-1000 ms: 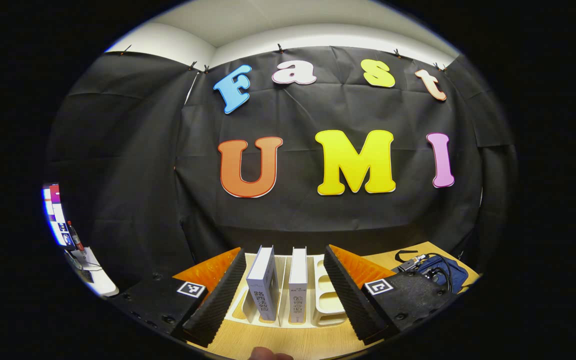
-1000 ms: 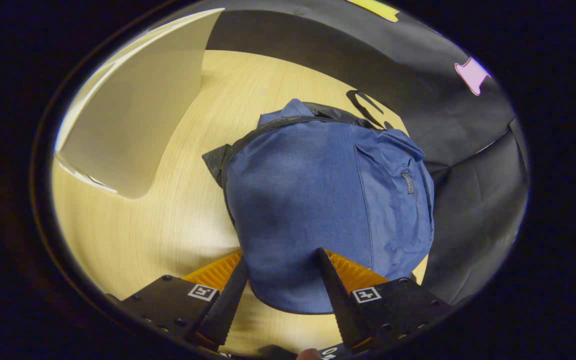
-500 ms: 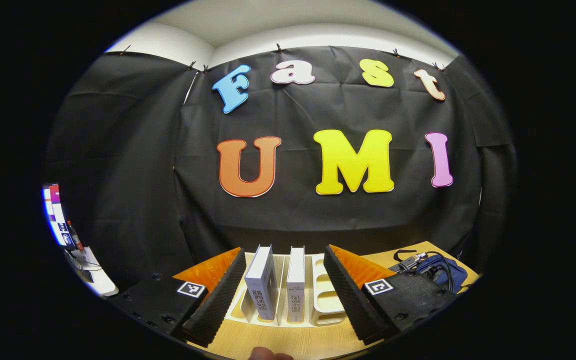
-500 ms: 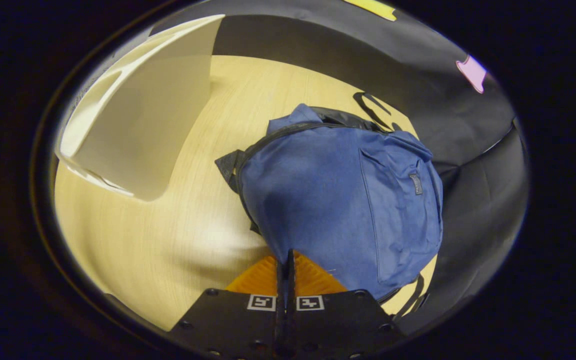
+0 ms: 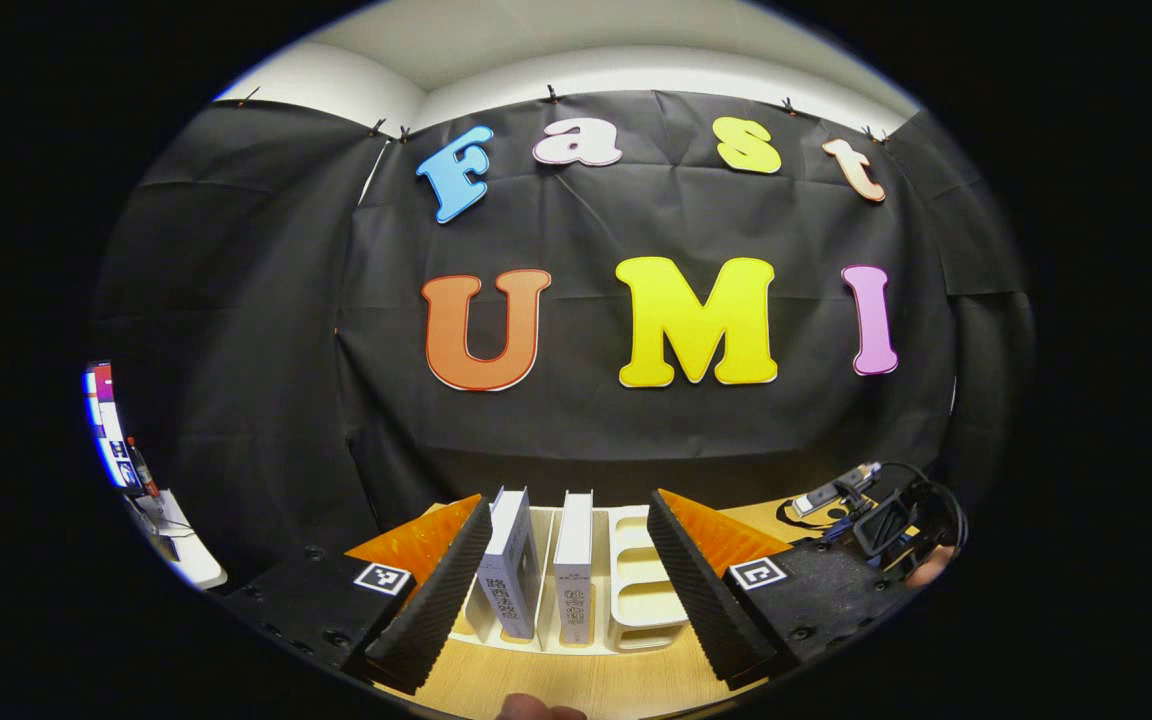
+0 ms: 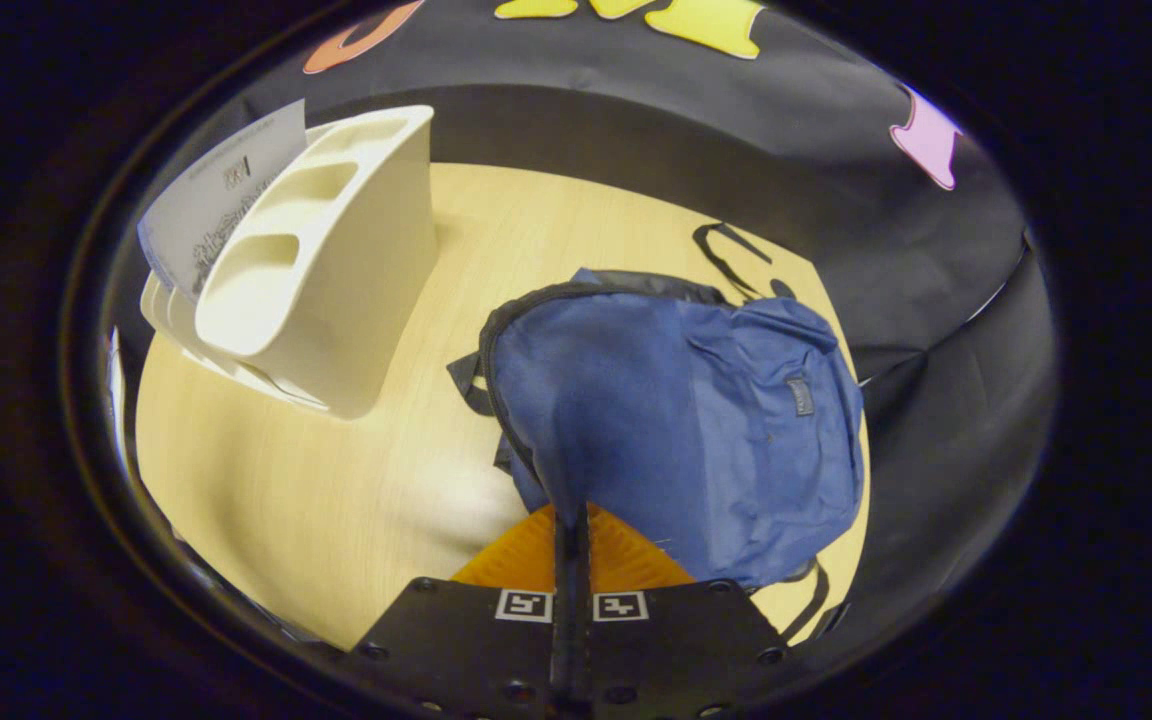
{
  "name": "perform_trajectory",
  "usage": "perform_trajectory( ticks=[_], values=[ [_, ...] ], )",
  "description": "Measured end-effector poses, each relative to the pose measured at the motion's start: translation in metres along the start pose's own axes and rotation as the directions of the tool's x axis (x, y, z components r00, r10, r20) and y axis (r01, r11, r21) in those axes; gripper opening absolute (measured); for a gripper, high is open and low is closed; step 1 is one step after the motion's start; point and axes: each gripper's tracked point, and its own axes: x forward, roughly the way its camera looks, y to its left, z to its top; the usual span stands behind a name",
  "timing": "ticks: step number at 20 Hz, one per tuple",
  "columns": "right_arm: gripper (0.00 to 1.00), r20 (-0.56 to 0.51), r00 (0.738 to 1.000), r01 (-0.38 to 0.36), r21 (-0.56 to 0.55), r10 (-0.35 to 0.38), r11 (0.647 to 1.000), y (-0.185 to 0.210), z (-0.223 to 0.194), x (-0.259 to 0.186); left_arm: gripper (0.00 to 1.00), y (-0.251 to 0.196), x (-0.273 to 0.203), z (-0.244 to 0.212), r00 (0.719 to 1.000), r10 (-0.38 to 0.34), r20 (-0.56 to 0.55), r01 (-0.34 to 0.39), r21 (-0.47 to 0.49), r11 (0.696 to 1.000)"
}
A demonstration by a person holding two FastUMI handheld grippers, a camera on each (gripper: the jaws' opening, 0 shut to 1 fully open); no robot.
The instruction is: Open the schoolbag, grab two books from the bookshelf and put them into the schoolbag.
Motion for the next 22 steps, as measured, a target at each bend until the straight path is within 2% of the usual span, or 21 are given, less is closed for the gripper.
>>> perform_trajectory(
  ticks=[5,7,8,12,18,22],
  values=[
    [0.0,0.051,0.999,0.018,-0.038,-0.016,0.999,-0.046,0.023,-0.029,0.99,-0.009,0.009,-0.003,1.0,-0.012,-0.013,0.012,-0.002,1.0],
    [0.03,0.068,0.997,0.042,-0.061,-0.038,0.997,-0.069,0.031,-0.036,0.99,-0.009,0.012,-0.004,1.0,-0.013,-0.021,0.013,-0.007,1.0],
    [0.0,0.07,0.997,0.051,-0.07,-0.046,0.996,-0.079,0.032,-0.038,0.99,-0.009,0.013,-0.005,1.0,-0.014,-0.024,0.014,-0.011,1.0],
    [0.0,0.07,0.993,0.103,-0.093,-0.096,0.99,-0.122,0.036,-0.045,0.99,-0.012,0.023,-0.008,0.999,-0.021,-0.05,0.02,-0.015,1.0],
    [0.0,0.115,0.983,0.154,-0.069,-0.146,0.986,-0.17,0.054,-0.063,0.99,-0.015,0.039,-0.016,0.994,-0.029,-0.109,0.026,-0.031,0.999],
    [0.0,0.138,0.977,0.172,-0.041,-0.165,0.984,-0.198,0.06,-0.076,0.99,-0.022,0.058,-0.029,0.976,-0.072,-0.204,0.061,-0.062,0.996]
  ],
)
